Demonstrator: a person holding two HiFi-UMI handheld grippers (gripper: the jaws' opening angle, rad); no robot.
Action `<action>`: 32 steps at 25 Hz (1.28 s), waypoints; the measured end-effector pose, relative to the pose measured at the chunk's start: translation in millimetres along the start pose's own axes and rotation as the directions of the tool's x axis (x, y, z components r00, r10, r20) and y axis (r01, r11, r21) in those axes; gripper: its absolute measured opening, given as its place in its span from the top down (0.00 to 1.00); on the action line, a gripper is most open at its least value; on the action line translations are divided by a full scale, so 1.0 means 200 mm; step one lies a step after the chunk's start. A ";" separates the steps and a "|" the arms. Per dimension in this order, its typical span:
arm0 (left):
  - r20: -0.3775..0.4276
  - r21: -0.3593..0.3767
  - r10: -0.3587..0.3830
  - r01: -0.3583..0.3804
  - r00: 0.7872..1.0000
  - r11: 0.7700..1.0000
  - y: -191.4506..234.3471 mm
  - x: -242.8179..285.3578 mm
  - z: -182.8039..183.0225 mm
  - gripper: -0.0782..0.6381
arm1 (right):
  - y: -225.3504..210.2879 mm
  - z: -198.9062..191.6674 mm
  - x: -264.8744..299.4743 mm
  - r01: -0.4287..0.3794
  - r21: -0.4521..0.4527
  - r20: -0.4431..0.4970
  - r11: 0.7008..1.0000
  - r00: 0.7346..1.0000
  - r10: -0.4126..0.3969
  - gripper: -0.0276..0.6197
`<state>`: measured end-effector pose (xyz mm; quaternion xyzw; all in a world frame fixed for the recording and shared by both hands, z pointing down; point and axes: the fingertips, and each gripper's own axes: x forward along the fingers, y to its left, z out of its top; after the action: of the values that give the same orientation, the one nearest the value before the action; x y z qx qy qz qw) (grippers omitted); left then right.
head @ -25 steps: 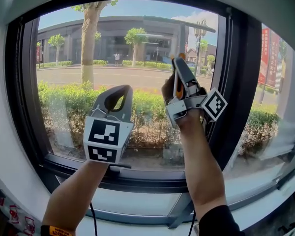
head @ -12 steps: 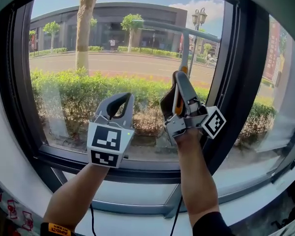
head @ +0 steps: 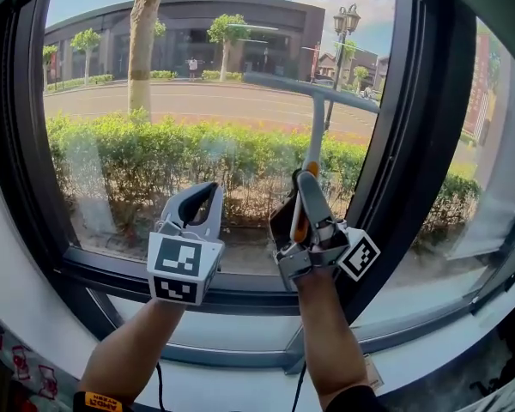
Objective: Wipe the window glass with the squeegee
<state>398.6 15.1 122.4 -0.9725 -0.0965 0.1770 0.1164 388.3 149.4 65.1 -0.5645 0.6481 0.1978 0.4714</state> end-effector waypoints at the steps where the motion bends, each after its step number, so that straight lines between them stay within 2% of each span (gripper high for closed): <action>1: 0.001 -0.008 0.003 -0.003 1.000 1.000 0.00 0.00 0.00 0.87 | 0.00 0.00 -0.01 0.001 -0.001 -0.002 1.000 1.000 -0.001 0.89; 7: -0.021 0.003 0.024 -0.024 0.999 1.000 -0.02 -0.02 -0.04 0.87 | 0.01 0.01 -0.01 0.010 -0.028 -0.014 1.000 1.000 -0.011 0.89; 12: -0.046 0.084 0.066 -0.062 0.997 0.995 0.07 -0.12 -0.08 0.87 | 0.04 -0.08 0.05 -0.003 -0.077 -0.032 0.997 0.999 0.001 0.89; 18: -0.034 0.165 0.182 -0.174 0.983 0.971 0.50 -0.37 -0.05 0.87 | 0.06 -0.53 0.32 -0.038 -0.081 -0.135 0.996 0.990 0.027 0.89; 23: -0.007 0.172 0.262 -0.257 0.965 0.951 0.97 -0.64 0.02 0.87 | 0.07 -0.99 0.64 -0.053 -0.085 -0.182 0.995 0.983 0.037 0.89; 28: 0.029 0.173 0.321 -0.321 0.947 0.931 1.36 -0.84 0.11 0.87 | 0.00 -1.33 0.96 -0.028 -0.057 -0.170 0.998 0.985 0.017 0.89; 32: 0.049 0.162 0.344 -0.348 0.938 0.924 1.60 -0.97 0.15 0.87 | -0.05 -1.52 1.17 -0.007 -0.039 -0.145 0.999 0.989 0.001 0.89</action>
<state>257.4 -327.9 74.7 -0.9592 0.0907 0.2120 0.1638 299.3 -221.7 17.8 -0.5852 0.6778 0.1701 0.4113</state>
